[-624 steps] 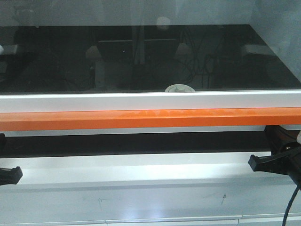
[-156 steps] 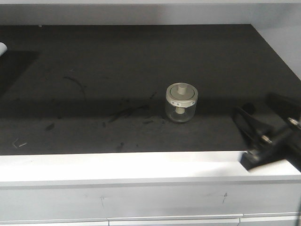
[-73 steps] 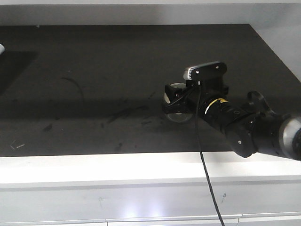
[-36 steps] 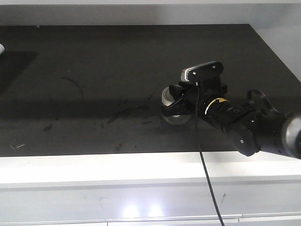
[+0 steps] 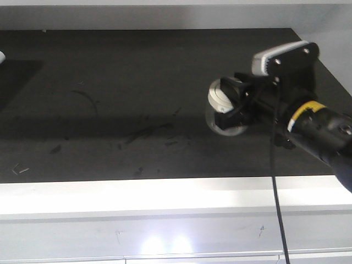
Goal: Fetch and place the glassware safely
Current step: 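Lift the jar with the right gripper and pull it toward the robot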
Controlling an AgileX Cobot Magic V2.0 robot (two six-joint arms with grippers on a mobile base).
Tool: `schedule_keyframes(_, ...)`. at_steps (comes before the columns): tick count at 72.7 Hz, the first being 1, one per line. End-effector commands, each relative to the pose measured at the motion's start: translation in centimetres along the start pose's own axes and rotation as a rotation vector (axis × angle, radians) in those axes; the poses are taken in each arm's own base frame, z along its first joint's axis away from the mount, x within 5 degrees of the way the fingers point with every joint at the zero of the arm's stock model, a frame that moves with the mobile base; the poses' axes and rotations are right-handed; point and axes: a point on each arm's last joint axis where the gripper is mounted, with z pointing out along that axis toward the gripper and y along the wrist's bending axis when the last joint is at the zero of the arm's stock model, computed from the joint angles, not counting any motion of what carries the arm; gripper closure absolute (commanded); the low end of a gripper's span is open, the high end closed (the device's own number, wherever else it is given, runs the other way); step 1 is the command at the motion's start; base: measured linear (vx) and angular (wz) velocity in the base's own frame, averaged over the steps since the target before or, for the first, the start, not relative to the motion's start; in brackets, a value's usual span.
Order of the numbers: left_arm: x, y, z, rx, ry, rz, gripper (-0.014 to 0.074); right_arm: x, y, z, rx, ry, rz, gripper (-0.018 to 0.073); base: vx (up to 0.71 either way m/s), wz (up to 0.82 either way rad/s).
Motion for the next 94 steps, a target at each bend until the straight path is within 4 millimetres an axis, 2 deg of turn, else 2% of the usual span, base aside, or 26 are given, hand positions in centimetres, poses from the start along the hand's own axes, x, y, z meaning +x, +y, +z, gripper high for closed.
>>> schedule_keyframes(1, -1.4, 0.0, -0.1, 0.006, -0.086, -0.008, 0.0603, -1.9, 0.9, -2.5, -0.077, -0.130, 0.010, 0.0560, 0.00, 0.00)
schedule_keyframes(24, -1.4, 0.0, -0.1, 0.006, -0.086, -0.008, 0.0603, 1.7, 4.7, -7.1, -0.460, -0.009, -0.016, 0.0560, 0.00, 0.00)
schedule_keyframes(47, -1.4, 0.0, -0.1, 0.006, -0.086, -0.008, 0.0603, 4.3, 5.4, -10.3, -0.497, 0.000, -0.004, 0.0560, 0.00, 0.00)
schedule_keyframes(59, -1.4, 0.0, -0.1, 0.006, -0.086, -0.008, 0.0603, 4.8, 5.4, -11.1, -0.487, -0.005, -0.015, 0.0560, 0.00, 0.00)
schedule_keyframes(94, -1.4, 0.0, -0.1, 0.006, -0.086, -0.008, 0.0603, 4.9, 5.3, -11.0, -0.477, -0.006, -0.053, 0.0560, 0.00, 0.00)
